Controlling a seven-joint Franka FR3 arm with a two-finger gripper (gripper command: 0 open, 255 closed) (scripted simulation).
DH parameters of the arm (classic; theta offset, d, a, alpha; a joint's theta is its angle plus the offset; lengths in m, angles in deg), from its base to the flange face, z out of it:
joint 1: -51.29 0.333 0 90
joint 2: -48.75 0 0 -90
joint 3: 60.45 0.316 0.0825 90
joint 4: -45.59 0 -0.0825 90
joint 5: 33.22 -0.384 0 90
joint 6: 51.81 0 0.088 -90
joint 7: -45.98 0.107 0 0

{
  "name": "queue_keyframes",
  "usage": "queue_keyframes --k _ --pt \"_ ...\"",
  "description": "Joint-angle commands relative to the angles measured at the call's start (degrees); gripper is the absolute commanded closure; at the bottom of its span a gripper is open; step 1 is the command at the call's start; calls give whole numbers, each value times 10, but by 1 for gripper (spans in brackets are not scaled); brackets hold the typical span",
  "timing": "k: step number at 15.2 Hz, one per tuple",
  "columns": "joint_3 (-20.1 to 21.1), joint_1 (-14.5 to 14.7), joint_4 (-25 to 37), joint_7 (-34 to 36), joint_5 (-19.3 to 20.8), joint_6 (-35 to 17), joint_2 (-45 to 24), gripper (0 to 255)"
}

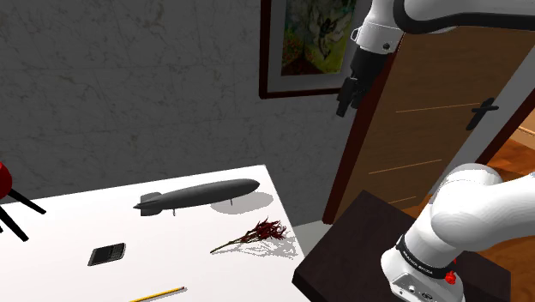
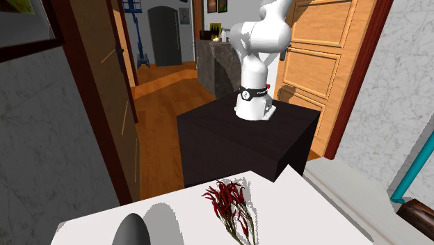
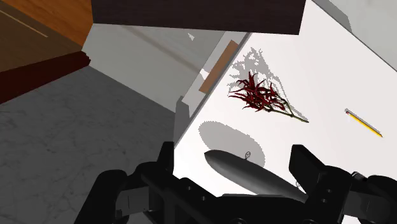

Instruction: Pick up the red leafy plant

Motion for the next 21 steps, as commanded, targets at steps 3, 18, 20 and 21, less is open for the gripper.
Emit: queue_keyframes --k 3,18,20,21 --pt "9 10 -28 -6 -4 -40 -8 0" --pt "83 88 -152 -49 -30 -367 -182 0" --pt "94 96 -156 -52 -29 -413 -219 0" --pt "99 100 -157 -53 -28 -435 -239 0"
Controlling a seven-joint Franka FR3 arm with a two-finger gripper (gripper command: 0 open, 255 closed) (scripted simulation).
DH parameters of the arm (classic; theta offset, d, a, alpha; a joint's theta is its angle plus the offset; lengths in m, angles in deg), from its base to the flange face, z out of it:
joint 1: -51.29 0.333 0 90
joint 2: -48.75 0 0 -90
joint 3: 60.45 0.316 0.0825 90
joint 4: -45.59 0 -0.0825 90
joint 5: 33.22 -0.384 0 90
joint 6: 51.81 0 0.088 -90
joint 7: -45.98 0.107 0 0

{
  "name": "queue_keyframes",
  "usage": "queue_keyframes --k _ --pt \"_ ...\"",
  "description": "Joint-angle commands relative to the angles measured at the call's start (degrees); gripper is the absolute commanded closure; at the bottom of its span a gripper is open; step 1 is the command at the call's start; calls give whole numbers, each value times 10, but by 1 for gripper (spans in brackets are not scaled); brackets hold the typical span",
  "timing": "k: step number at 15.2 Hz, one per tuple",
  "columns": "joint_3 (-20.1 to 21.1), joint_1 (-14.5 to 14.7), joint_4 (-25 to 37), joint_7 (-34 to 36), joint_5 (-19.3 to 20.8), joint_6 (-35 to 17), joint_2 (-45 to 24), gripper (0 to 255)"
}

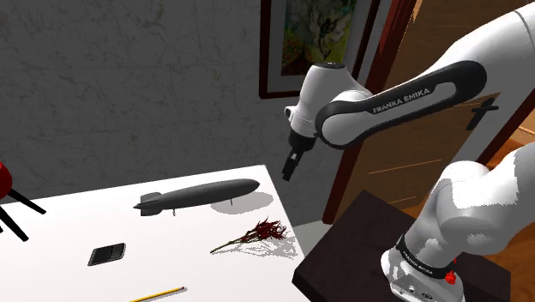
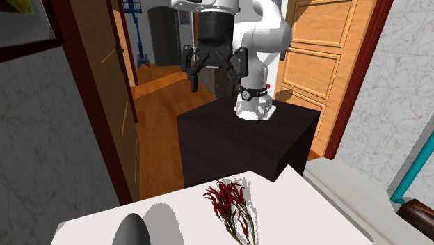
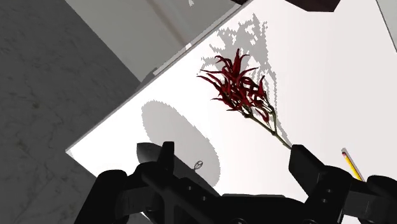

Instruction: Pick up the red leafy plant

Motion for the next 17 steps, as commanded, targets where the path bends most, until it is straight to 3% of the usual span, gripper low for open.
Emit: queue_keyframes --k 1,8,13,17 --pt "13 7 5 -1 3 -50 -50 0" --pt "55 15 27 21 58 -196 -207 0" --pt "57 30 67 97 181 -278 -328 0" --pt "7 89 116 168 289 -325 -422 0"
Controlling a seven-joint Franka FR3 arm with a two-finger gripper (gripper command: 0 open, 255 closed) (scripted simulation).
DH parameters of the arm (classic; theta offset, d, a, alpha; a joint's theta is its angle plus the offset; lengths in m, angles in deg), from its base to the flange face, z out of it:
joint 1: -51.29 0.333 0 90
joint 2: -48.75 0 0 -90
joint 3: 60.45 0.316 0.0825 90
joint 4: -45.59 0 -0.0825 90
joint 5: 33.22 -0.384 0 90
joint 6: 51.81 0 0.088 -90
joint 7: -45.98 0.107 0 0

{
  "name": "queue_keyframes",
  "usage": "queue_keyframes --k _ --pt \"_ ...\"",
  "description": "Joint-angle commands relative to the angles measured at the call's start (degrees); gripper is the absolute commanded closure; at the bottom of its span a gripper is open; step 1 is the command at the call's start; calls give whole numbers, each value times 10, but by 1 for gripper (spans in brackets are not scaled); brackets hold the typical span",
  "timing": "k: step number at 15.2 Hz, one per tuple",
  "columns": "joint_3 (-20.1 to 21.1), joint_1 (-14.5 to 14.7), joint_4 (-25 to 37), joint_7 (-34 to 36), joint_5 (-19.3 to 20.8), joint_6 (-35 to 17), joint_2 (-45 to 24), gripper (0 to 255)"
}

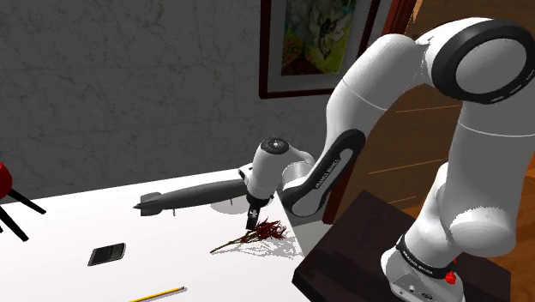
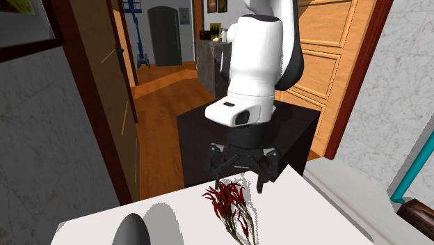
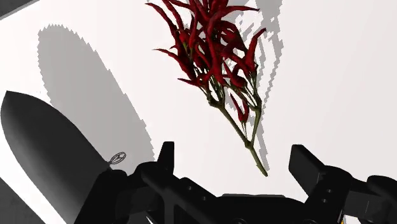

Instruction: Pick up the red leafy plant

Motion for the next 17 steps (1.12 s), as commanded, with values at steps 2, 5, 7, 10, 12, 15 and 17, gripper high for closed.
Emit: queue_keyframes --k 2,5,7,10,12,15,17 --pt "-46 59 42 49 69 -35 -73 0" --pt "-86 112 87 71 104 -62 -139 0" --pt "-99 124 93 78 108 -75 -156 0" --pt "-116 140 103 88 114 -93 -182 0" --pt "-127 149 111 93 117 -104 -200 0" --pt "-130 152 113 95 118 -108 -205 0" --pt "-130 153 113 95 117 -107 -204 255"
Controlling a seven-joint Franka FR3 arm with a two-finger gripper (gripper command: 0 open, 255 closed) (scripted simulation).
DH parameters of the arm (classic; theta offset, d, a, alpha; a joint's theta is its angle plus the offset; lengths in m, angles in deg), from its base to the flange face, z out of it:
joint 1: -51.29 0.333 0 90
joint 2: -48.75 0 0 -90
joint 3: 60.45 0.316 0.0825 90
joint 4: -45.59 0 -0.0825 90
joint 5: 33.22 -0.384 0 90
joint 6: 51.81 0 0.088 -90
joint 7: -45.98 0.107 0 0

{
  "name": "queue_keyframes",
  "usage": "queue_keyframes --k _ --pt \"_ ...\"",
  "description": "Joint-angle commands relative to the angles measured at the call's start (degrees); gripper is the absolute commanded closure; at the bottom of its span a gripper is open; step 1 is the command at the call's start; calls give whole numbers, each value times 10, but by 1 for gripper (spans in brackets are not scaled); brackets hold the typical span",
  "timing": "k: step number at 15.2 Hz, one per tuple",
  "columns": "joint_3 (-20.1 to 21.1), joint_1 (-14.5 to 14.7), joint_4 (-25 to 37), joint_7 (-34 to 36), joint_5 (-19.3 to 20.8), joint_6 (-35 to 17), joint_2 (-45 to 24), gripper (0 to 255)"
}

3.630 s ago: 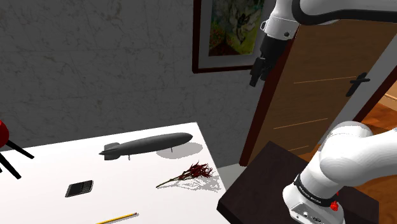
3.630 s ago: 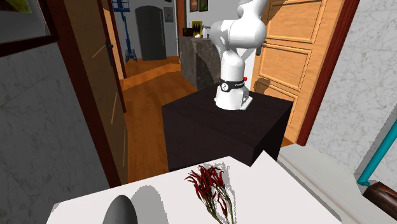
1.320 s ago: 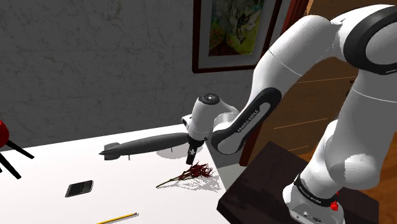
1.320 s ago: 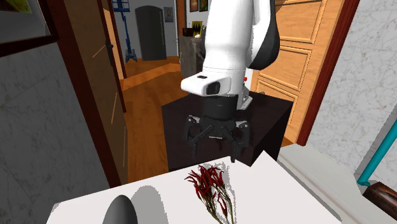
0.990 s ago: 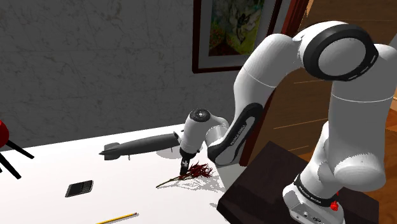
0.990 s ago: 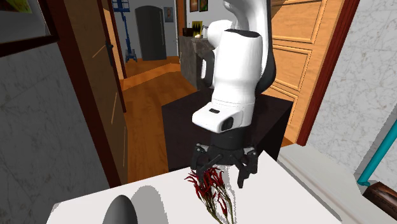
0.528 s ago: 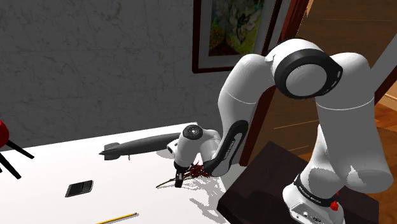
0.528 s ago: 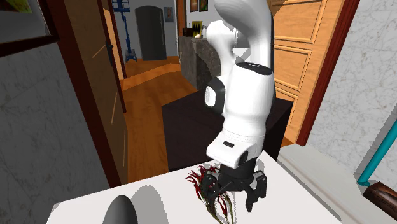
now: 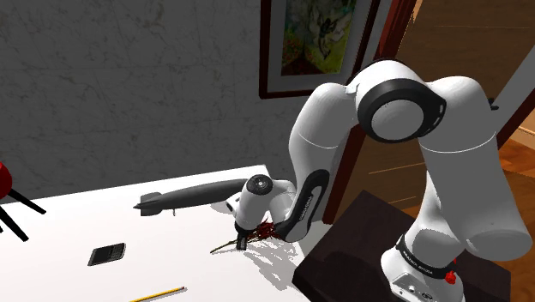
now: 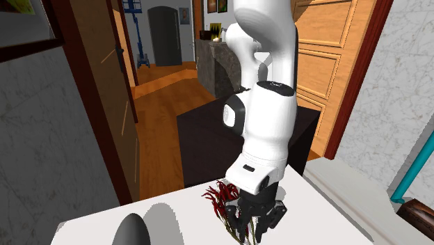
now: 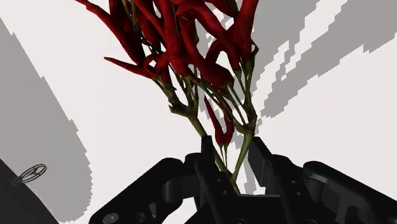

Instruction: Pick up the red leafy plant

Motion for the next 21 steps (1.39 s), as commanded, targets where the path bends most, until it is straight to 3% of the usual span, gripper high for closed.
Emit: queue_keyframes --k 1,8,21 --pt "0 0 0 0 0 0 0 255" --pt "0 0 0 0 0 -1 -1 255" --pt "80 -72 -40 -48 -36 78 110 255"
